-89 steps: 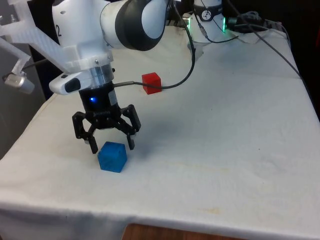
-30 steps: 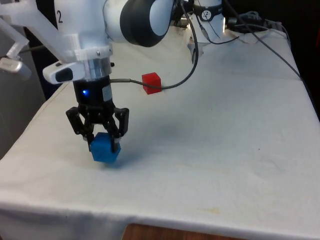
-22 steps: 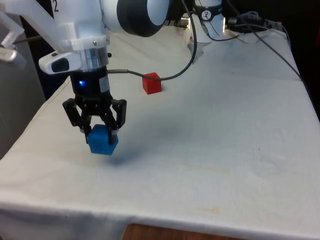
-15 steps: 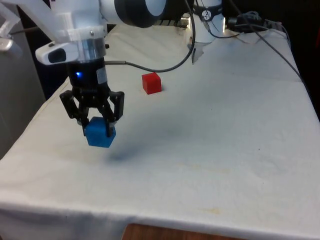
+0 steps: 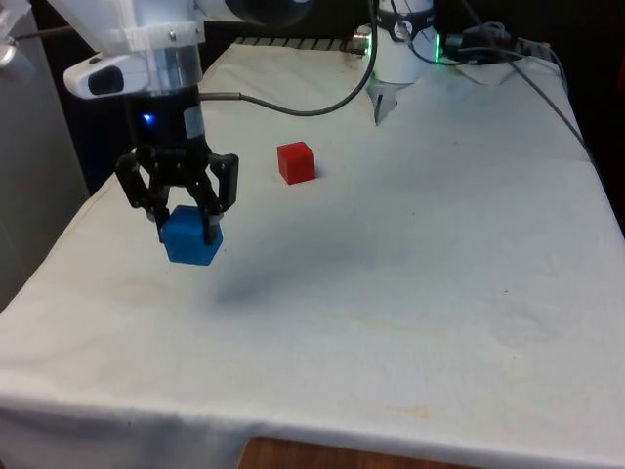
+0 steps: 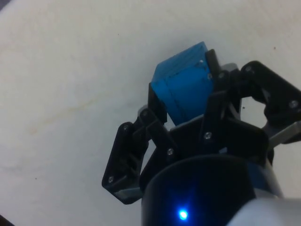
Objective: Stack the two cubes.
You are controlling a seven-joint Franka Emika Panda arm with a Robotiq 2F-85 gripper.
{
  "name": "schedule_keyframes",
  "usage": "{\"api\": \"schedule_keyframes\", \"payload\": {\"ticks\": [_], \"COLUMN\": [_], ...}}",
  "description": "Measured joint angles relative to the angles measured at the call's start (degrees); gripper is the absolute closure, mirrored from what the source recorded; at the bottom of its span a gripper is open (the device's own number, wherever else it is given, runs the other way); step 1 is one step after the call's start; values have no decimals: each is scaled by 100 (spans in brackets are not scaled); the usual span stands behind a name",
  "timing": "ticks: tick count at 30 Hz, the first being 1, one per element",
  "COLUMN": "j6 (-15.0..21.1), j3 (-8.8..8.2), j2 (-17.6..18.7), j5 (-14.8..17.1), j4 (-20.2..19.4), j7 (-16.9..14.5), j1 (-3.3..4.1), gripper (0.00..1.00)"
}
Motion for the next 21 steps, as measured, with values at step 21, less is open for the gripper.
{"api": "schedule_keyframes", "payload": {"ticks": [21], "j6": [0], "j3": [-40], "j2": [-676], "j5": [-321], "j4": [-705], "j7": [-201], "j1": [183], "gripper": [99]}}
